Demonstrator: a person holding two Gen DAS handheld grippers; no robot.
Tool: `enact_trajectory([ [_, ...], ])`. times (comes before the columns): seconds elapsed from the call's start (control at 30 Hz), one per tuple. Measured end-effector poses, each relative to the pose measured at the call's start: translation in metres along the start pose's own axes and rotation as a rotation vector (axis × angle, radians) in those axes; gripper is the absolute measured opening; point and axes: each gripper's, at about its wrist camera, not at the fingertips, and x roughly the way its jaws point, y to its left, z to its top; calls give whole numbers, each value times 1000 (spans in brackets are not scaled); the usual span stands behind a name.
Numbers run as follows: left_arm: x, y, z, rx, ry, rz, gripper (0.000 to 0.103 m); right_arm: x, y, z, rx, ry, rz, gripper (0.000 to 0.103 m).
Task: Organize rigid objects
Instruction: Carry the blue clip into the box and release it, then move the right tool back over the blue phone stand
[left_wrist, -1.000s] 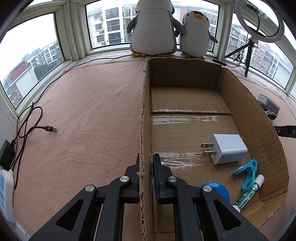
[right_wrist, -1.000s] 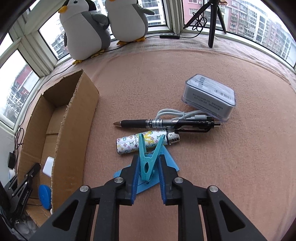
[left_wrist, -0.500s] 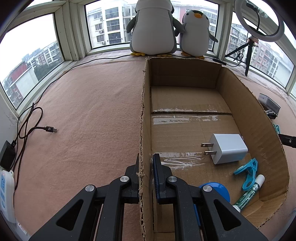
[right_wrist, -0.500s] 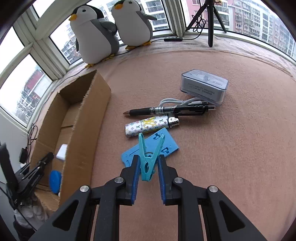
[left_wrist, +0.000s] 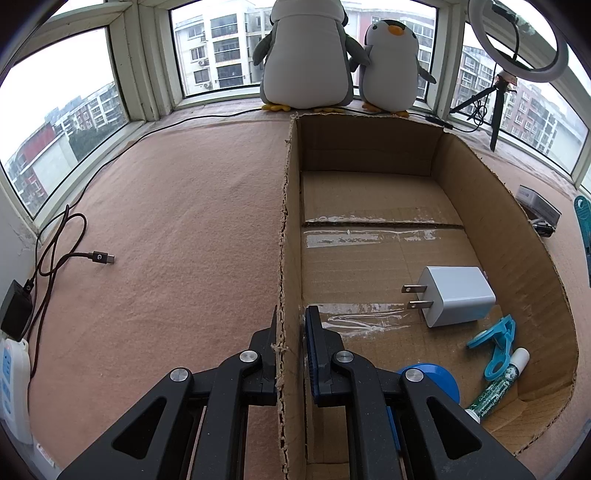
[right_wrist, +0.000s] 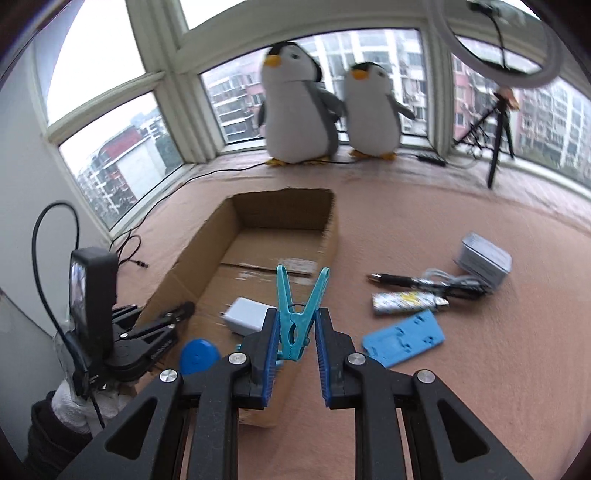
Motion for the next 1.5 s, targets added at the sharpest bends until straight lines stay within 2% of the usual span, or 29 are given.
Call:
enact_trajectory([
  [0.33, -1, 0, 0, -6, -2, -3, 10, 18, 39, -2, -77, 20, 45, 17],
  [0.7, -1, 1, 0, -7, -3, -4, 10, 40, 44, -8, -83, 80, 53, 17],
  [0.87, -1, 1, 0, -7, -2, -3, 10, 40, 46, -10, -96, 80, 53, 18],
  [0.9, -1, 1, 0, -7, -2, -3, 10, 39, 47, -11, -99, 77, 48, 19],
  [0.97, -1, 1, 0, -8, -2, -3, 10, 38, 47, -10, -97, 70, 49, 29],
  [1.03, -1, 1, 0, -7, -2, -3, 10, 36, 46, -10, -96, 65, 50, 30],
  [1.17, -1, 1, 0, -6, -3, -2, 10, 31, 43, -10, -88, 54, 48, 41],
  [1.37, -1, 1, 0, -6, -2, -2, 10, 16, 26, -10, -38, 33, 84, 42],
  [1.5, -1, 1, 0, -5, -3, -1, 10, 4, -2, -13, 0, 43, 60, 42],
])
